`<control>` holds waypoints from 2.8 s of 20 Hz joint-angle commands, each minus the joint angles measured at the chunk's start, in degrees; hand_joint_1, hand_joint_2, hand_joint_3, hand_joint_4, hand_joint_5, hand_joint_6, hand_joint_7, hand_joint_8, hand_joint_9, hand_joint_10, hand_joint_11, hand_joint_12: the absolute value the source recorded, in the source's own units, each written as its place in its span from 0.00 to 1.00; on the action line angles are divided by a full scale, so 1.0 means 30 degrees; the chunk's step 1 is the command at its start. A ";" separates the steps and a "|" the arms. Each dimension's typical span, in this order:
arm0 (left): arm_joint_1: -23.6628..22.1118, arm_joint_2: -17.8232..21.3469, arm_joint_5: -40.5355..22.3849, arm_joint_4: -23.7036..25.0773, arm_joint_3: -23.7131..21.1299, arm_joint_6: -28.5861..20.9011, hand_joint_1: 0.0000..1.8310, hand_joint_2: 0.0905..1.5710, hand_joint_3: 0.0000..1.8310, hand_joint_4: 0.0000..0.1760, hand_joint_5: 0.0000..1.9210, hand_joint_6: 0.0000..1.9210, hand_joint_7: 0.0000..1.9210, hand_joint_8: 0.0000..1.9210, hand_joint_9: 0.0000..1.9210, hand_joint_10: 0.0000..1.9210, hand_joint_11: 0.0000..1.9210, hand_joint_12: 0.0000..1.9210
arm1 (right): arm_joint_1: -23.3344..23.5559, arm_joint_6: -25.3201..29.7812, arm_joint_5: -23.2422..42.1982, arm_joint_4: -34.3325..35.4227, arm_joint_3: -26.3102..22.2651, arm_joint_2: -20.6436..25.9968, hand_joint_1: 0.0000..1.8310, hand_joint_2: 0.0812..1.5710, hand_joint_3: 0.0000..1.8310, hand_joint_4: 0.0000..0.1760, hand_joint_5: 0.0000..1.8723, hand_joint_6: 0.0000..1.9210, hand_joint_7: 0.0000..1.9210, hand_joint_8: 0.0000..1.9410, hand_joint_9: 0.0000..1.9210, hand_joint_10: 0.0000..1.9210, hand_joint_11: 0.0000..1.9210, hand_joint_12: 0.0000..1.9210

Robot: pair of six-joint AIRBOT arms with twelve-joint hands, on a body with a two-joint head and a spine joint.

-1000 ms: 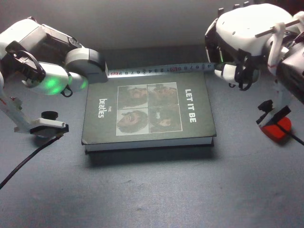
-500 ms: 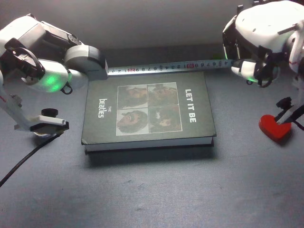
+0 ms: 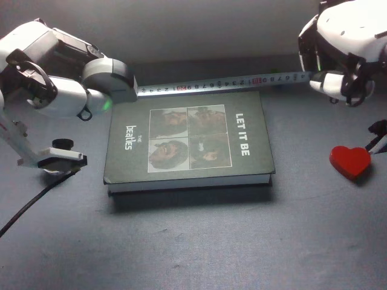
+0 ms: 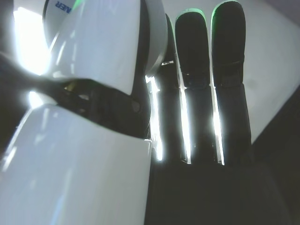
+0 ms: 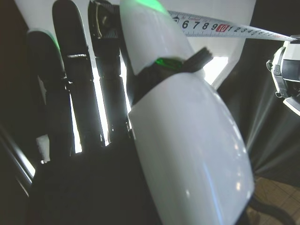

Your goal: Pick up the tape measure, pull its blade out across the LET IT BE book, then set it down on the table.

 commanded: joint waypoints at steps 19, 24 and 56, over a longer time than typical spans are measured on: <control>-0.0307 0.0357 -0.1843 0.0734 0.0080 0.0086 0.75 0.67 0.00 0.00 0.57 0.36 0.55 0.47 0.47 0.62 0.43 0.55 | 0.0129 0.0348 0.0811 -0.2094 0.0125 0.1632 0.65 0.73 0.00 0.00 0.42 0.67 0.52 0.49 0.48 0.32 0.32 0.70; -0.0313 0.0359 -0.1822 0.0723 0.0026 0.0086 0.76 0.66 0.00 0.00 0.57 0.34 0.57 0.45 0.48 0.61 0.44 0.55 | -0.0079 0.0648 0.0436 -0.2397 0.0129 0.2073 0.65 0.73 0.00 0.00 0.42 0.68 0.51 0.50 0.47 0.31 0.32 0.71; -0.0386 0.0467 -0.1740 0.0641 -0.0121 0.0157 0.76 0.67 0.00 0.00 0.56 0.36 0.56 0.46 0.48 0.61 0.43 0.56 | -0.0001 0.2434 -0.0169 -0.4804 0.1014 0.3085 0.65 0.73 0.00 0.00 0.42 0.67 0.52 0.49 0.49 0.30 0.32 0.71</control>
